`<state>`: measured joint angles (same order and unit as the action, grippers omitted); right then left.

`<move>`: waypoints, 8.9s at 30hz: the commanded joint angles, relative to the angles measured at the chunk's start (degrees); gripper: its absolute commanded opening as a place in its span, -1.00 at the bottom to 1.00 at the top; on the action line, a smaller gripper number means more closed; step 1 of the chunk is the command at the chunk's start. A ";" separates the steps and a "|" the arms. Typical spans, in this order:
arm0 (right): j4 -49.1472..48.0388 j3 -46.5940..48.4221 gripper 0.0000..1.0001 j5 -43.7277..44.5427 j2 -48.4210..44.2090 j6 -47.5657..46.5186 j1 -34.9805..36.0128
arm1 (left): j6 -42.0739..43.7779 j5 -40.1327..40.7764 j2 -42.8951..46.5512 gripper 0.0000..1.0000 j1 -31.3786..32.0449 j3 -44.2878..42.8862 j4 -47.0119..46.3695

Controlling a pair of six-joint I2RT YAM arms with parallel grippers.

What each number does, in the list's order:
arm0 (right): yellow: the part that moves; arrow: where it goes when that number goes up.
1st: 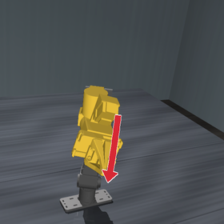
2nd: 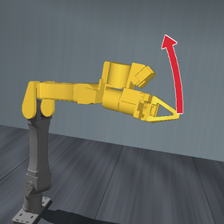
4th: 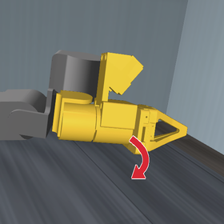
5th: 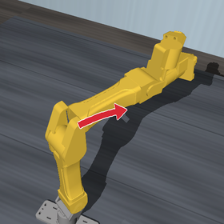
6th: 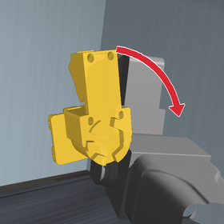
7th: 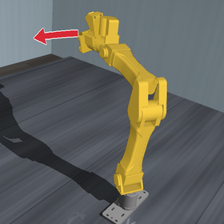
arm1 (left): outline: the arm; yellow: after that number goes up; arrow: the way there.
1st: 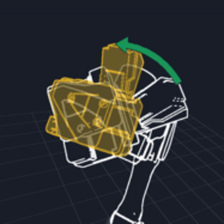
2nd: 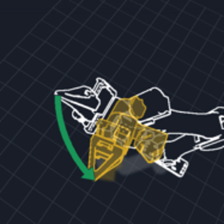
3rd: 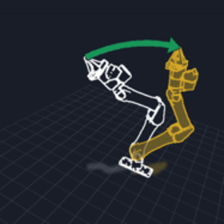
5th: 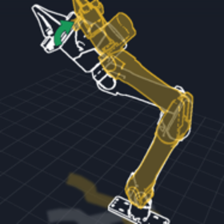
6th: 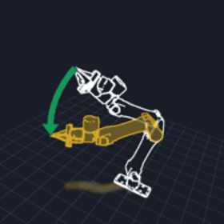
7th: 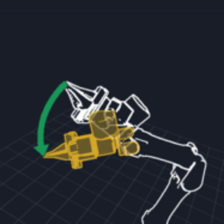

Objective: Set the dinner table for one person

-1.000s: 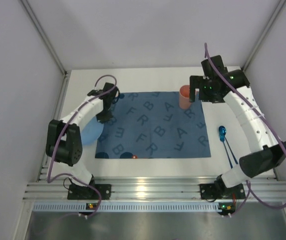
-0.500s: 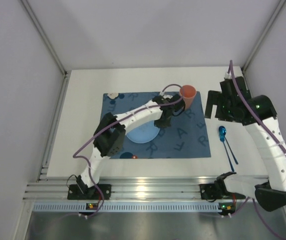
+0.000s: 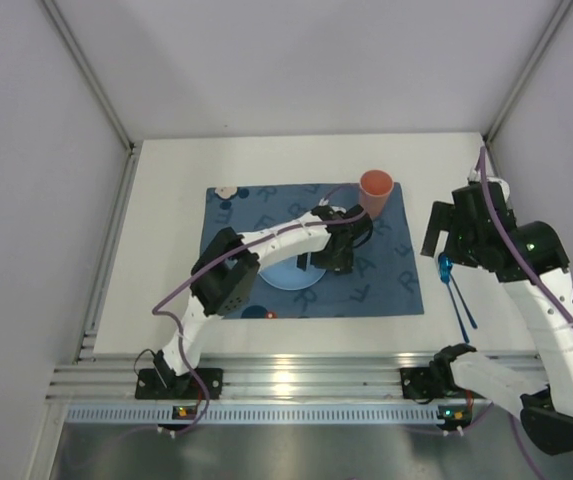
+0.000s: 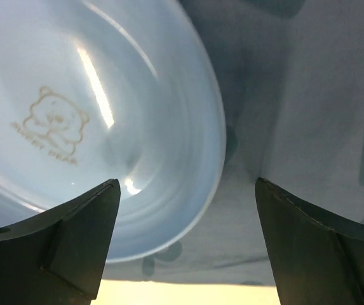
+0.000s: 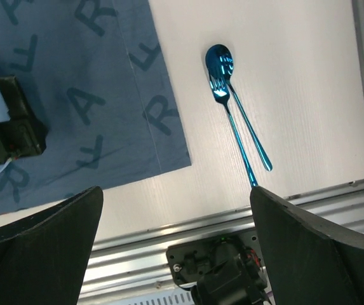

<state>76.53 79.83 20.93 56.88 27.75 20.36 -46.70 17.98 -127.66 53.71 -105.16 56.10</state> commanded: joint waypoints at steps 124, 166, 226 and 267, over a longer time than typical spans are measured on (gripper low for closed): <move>-25.56 23.36 1.00 -43.51 37.51 14.70 7.24 | 19.80 -35.81 56.38 -1.00 -35.41 56.29 -24.72; -13.97 16.33 1.00 -27.55 31.64 -3.66 -19.38 | 17.69 -62.37 54.70 0.33 -57.23 52.08 -13.47; -28.12 -4.51 -1.00 -10.82 30.14 -1.56 -15.72 | 16.90 -53.22 56.46 0.07 -57.32 56.04 -19.71; -25.83 12.80 0.40 -13.46 47.99 0.65 12.24 | 20.51 -43.99 64.03 0.12 -57.32 54.45 -10.30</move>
<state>48.07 88.03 7.44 110.19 28.71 30.55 -26.65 -26.41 -64.27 -3.36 -47.90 45.17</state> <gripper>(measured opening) 0.698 0.560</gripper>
